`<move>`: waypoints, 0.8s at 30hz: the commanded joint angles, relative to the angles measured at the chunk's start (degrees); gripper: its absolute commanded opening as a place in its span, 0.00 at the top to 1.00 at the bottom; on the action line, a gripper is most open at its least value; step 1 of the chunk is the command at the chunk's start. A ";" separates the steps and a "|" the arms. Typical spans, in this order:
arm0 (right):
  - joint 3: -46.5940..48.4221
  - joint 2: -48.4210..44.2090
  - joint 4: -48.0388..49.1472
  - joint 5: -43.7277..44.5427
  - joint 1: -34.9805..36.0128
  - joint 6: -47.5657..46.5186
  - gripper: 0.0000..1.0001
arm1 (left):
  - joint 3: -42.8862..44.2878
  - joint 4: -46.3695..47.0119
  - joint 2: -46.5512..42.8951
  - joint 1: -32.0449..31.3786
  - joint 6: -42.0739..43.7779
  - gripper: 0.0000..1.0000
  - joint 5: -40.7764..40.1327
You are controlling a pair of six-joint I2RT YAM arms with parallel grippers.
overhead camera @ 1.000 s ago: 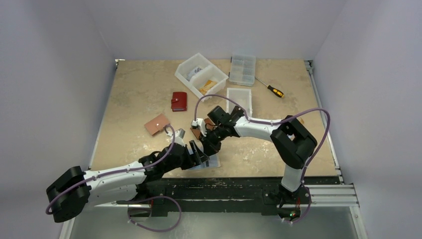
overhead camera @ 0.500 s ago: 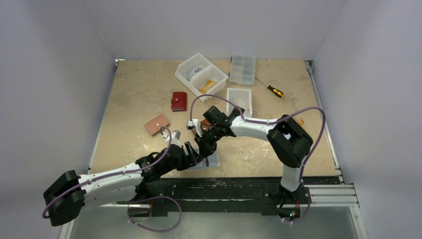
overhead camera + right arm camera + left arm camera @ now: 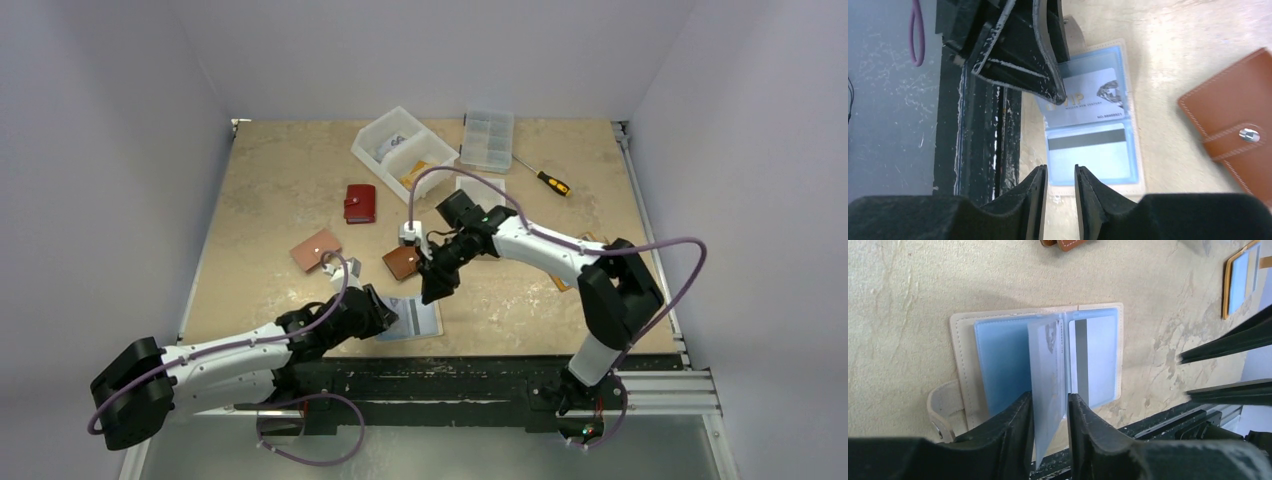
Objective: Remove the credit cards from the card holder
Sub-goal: Remove the credit card from the card holder.
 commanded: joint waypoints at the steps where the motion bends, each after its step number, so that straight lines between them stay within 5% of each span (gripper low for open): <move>1: -0.54 -6.00 -4.57 -6.50 -4.88 -7.69 0.64 | 2.37 0.85 0.44 0.40 1.70 0.73 -2.28; 8: -4.65 -12.74 -4.73 -8.76 -9.56 -10.94 0.55 | 2.40 2.38 0.27 0.40 4.77 1.00 -3.14; 16: -8.36 -16.60 -3.35 -13.40 -13.05 -11.87 0.36 | -0.81 15.01 0.06 0.38 13.86 1.00 1.18; 24: -9.57 -16.84 -3.69 -13.70 -13.10 -14.13 0.28 | -2.27 22.39 0.32 0.40 20.14 1.00 3.87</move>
